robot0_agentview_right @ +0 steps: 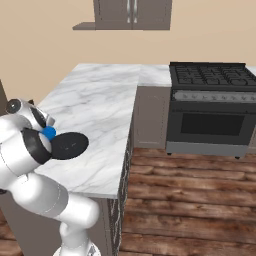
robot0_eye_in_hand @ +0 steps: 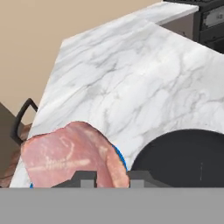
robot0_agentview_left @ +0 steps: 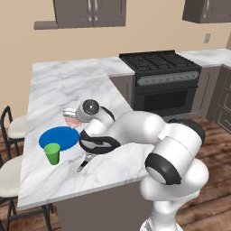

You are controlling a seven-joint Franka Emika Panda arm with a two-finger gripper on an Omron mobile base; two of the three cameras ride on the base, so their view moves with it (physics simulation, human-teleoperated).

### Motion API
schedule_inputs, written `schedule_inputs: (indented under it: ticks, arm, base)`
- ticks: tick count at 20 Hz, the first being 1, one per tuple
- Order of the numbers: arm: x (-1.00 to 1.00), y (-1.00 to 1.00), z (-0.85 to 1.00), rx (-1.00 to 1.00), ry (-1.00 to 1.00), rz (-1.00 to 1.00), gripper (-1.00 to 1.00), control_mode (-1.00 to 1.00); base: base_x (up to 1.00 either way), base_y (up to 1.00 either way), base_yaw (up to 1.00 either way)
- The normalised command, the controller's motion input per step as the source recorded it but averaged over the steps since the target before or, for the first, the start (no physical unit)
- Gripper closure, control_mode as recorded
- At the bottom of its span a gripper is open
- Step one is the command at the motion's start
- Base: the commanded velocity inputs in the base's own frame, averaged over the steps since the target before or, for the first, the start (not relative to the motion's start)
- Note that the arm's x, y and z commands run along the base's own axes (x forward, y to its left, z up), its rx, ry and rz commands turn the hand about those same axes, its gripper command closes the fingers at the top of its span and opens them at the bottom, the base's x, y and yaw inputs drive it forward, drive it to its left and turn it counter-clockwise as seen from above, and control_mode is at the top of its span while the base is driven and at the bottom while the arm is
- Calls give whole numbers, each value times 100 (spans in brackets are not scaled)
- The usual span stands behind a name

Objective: Pick up the pan with the steak in it and place it on the dining table. Then place the steak on the plate.

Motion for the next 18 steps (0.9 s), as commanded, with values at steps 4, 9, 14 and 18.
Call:
schedule_inputs:
  ticks: [4, 9, 14, 18]
  arm:
    - [0, 0, -9, 21, 1, 0, 100, -100]
    - [0, 0, -4, 18, 0, 0, 100, -100]
    - [0, 0, 0, 7, 0, 0, 100, -100]
    - [0, 5, 0, 0, 3, 0, 100, -100]
  base:
    - [0, 0, 0]
    - [0, 0, 0]
    - [0, 0, 0]
    - [0, 0, 0]
